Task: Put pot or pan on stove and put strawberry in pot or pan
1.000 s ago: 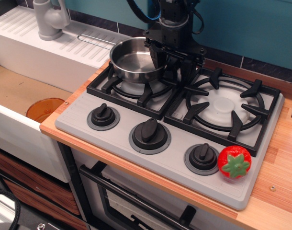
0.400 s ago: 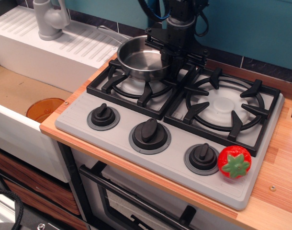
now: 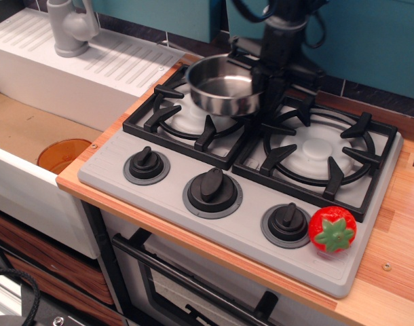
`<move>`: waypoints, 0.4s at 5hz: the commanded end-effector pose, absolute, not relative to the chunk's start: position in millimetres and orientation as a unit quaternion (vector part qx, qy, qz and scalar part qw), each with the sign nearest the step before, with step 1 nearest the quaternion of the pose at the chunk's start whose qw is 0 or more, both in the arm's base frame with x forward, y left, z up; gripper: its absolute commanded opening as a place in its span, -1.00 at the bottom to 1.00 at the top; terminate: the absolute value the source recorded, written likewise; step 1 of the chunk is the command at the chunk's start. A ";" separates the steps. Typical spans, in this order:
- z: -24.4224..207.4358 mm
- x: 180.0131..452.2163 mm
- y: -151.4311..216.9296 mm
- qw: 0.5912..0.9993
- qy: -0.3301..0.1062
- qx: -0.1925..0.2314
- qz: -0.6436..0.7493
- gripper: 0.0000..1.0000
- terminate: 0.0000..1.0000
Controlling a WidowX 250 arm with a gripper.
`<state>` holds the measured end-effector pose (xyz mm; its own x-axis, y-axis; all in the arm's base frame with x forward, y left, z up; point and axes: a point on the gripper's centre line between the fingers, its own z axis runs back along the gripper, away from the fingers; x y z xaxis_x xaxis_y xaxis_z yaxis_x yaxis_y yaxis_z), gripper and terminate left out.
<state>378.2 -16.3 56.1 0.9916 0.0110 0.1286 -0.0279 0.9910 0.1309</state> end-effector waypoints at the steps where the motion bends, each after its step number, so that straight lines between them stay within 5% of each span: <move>1: 100.0 378.4 -33.6 0.992 -0.106 0.062 0.015 -1.00 -1.00; 2: 99.7 370.9 -52.0 0.992 -0.107 0.063 0.035 -1.00 -1.00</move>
<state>363.1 -52.3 70.6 0.9884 0.0595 0.1400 -0.0786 0.9876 0.1356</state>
